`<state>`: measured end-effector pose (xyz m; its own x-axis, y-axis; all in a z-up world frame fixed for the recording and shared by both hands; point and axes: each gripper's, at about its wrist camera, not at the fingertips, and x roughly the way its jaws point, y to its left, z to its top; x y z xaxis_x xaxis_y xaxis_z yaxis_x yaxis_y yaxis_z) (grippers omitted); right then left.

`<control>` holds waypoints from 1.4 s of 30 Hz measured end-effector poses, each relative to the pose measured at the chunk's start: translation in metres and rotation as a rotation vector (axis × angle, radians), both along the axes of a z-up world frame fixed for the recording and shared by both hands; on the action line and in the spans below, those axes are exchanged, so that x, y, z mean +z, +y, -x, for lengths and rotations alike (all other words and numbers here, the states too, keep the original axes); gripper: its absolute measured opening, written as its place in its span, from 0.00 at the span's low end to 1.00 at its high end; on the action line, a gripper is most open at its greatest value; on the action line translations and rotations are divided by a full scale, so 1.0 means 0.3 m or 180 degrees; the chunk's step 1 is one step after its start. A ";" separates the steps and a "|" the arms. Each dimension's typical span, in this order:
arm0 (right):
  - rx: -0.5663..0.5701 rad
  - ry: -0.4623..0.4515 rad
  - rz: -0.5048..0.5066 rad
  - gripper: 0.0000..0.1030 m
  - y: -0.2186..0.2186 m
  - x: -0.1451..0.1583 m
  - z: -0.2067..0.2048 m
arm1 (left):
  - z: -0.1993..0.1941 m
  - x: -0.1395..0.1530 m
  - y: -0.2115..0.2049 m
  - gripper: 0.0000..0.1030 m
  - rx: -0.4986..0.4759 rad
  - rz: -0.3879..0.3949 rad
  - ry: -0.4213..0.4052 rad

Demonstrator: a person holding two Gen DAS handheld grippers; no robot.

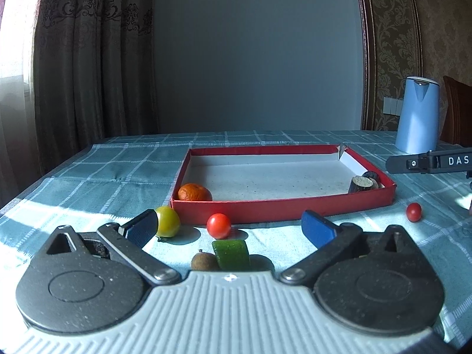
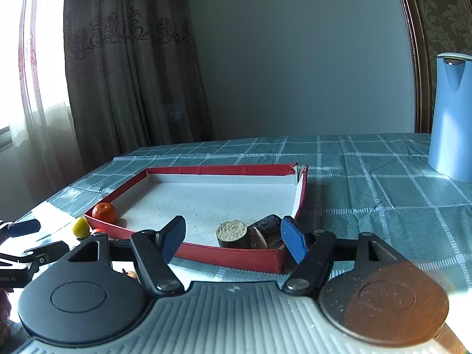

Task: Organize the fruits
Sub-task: 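Set the wooden stump inside the red tray and open the right tool, then grasp the green cube with the left tool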

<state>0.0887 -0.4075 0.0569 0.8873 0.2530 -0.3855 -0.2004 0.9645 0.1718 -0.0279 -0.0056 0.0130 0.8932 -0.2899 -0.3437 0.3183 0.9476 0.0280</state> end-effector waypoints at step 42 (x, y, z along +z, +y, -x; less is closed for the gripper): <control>0.0208 -0.0199 -0.0203 0.79 0.156 0.032 0.125 | -0.087 -0.043 -0.040 0.48 -0.0166 -0.0273 0.0545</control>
